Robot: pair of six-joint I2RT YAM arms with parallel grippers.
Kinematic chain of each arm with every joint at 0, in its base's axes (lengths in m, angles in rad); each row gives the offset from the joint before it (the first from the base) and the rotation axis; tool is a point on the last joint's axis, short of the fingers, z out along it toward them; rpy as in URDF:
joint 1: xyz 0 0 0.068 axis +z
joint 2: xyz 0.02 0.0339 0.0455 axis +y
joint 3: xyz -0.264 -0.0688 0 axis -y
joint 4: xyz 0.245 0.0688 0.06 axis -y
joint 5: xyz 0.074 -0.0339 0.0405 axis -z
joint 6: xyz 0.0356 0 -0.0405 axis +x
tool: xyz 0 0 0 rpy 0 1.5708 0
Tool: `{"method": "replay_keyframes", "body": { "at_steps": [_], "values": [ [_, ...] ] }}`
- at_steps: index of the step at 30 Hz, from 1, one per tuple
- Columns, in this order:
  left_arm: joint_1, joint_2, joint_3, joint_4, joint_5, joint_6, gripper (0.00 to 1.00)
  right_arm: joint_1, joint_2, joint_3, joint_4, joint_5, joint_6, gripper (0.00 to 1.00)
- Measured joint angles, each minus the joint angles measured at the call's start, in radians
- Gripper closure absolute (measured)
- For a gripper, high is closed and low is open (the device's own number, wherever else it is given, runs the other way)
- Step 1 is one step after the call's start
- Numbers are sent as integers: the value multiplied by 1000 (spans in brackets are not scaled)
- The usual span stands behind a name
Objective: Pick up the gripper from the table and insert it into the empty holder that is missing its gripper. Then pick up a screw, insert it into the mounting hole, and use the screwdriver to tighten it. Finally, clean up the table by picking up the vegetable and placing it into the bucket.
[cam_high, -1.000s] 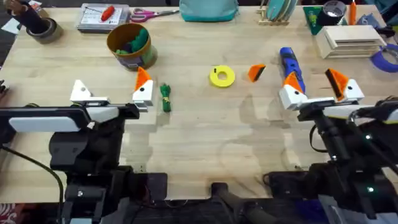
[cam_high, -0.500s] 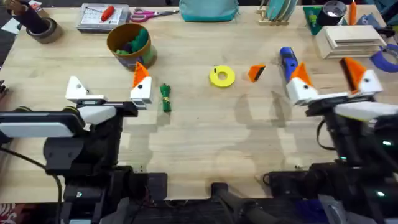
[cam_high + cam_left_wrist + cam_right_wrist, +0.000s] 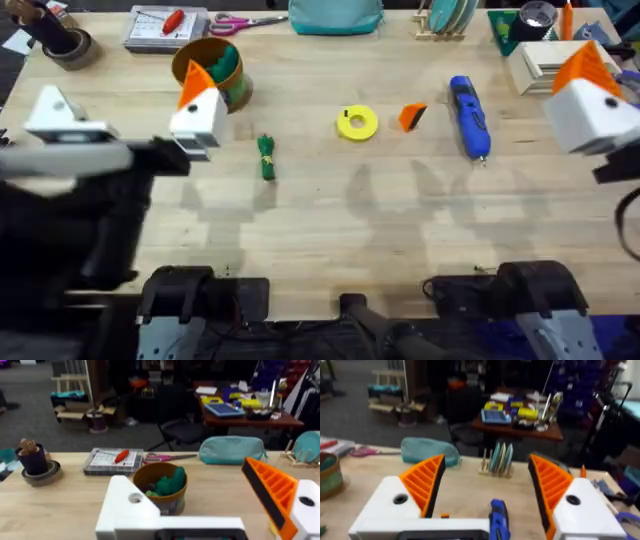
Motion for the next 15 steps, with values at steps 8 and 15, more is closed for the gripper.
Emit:
{"method": "replay_keyframes", "body": {
  "at_steps": [8,15],
  "values": [
    [0,302,309,-301,0,-33,15,0,328,290,-307,0,0,5],
    [0,516,432,-472,0,-43,15,0,570,436,-527,0,0,5]
  ]
}}
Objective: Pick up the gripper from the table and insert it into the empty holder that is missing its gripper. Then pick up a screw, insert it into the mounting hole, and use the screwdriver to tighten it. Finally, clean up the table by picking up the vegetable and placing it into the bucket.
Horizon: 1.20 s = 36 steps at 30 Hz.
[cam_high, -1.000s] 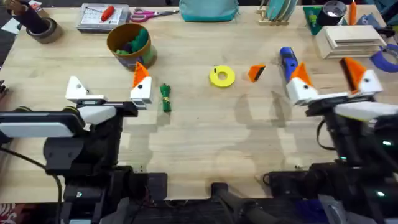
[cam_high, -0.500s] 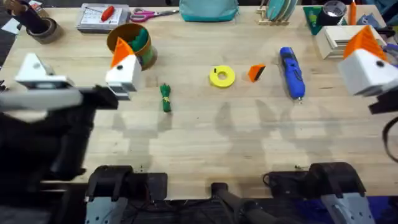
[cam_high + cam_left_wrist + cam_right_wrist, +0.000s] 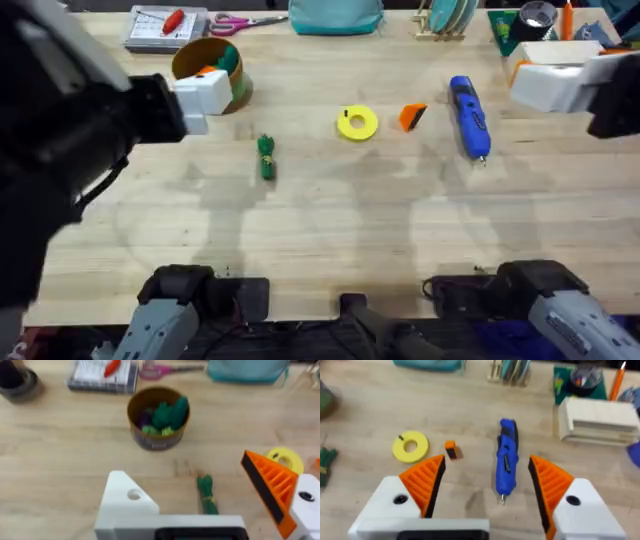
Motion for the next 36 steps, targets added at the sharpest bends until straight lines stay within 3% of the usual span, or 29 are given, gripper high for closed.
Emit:
{"method": "replay_keyframes", "body": {
  "at_steps": [9,21,24,31,36],
  "values": [
    [0,173,18,-72,28,-3,15,0,174,25,-51,0,0,5],
    [0,215,18,-93,53,-5,15,0,214,25,-57,0,0,5],
    [-7,221,27,-149,64,-26,15,0,214,25,-57,0,0,5],
    [-100,331,103,-308,75,-94,15,0,214,25,-57,0,0,5],
    [-198,440,140,-325,71,-212,15,0,214,25,-57,0,0,5]
  ]
}}
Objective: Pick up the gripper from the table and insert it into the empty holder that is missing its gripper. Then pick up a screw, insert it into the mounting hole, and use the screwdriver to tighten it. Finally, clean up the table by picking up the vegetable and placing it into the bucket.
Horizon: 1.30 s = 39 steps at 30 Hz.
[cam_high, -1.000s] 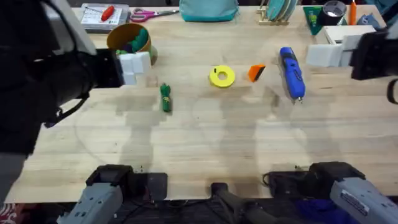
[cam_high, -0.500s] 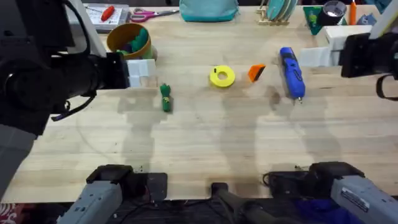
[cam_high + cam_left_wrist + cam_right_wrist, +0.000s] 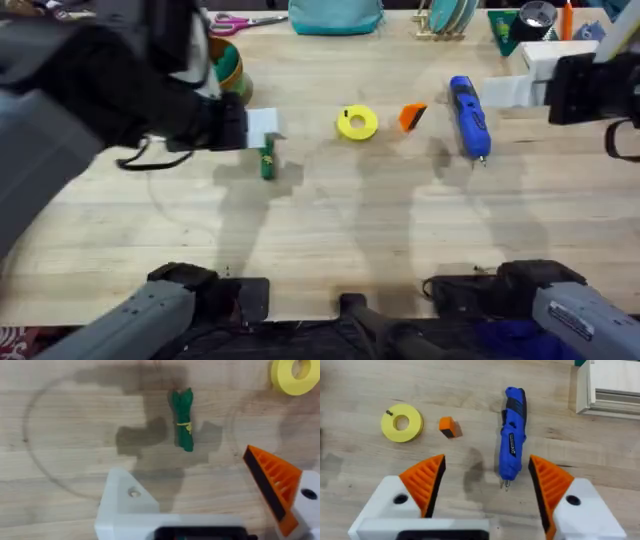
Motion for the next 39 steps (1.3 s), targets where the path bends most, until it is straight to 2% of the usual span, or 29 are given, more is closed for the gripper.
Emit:
{"method": "replay_keyframes", "body": {
  "at_steps": [4,8,21,28,30,32,34,35,37,39],
  "values": [
    [-65,90,1,-9,-47,-98,15,0,0,0,0,0,0,5],
    [-97,188,1,9,-74,-147,15,0,0,0,0,0,0,5],
    [-99,455,1,172,-82,-180,15,0,0,0,-5,0,0,5],
    [-97,520,4,194,-76,-181,27,0,0,0,-8,0,0,5],
    [-96,520,4,195,-73,-183,94,0,0,0,-8,0,0,5],
    [-96,520,4,197,-71,-190,249,0,0,0,-8,0,0,5],
    [-96,520,4,199,-69,-189,498,0,0,0,-8,0,0,5],
    [-96,520,5,200,-67,-191,668,0,0,0,-8,0,0,5],
    [-97,520,8,201,-67,-188,948,0,0,0,-8,0,0,5],
    [-96,520,8,201,-68,-190,990,0,0,0,-8,0,0,5]
  ]
}}
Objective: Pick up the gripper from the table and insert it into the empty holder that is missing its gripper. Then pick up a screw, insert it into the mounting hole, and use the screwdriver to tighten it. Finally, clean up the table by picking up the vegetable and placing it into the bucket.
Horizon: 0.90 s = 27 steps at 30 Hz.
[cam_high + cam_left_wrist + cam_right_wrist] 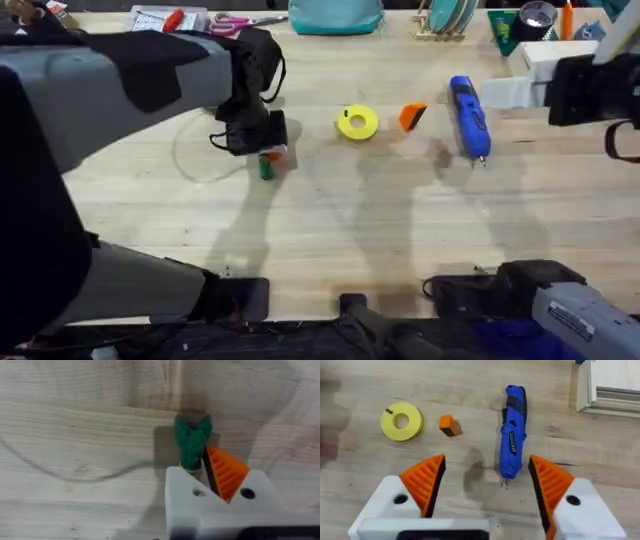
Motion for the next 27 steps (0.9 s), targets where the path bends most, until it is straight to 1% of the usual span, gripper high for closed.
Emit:
{"method": "replay_keyframes", "body": {
  "at_steps": [12,15,17,20,24,27],
  "values": [
    [0,0,3,-8,0,-1,990,0,0,0,0,0,0,5],
    [0,-17,8,-12,1,0,990,0,0,0,0,0,0,5],
    [0,-58,14,-32,2,-1,990,0,0,0,0,0,0,5],
    [0,-153,36,-85,4,-1,990,0,0,0,0,0,0,5],
    [0,-290,87,-165,4,-1,990,0,0,0,0,0,0,5],
    [0,-385,126,-206,4,-1,990,0,0,0,0,0,0,5]
  ]
}}
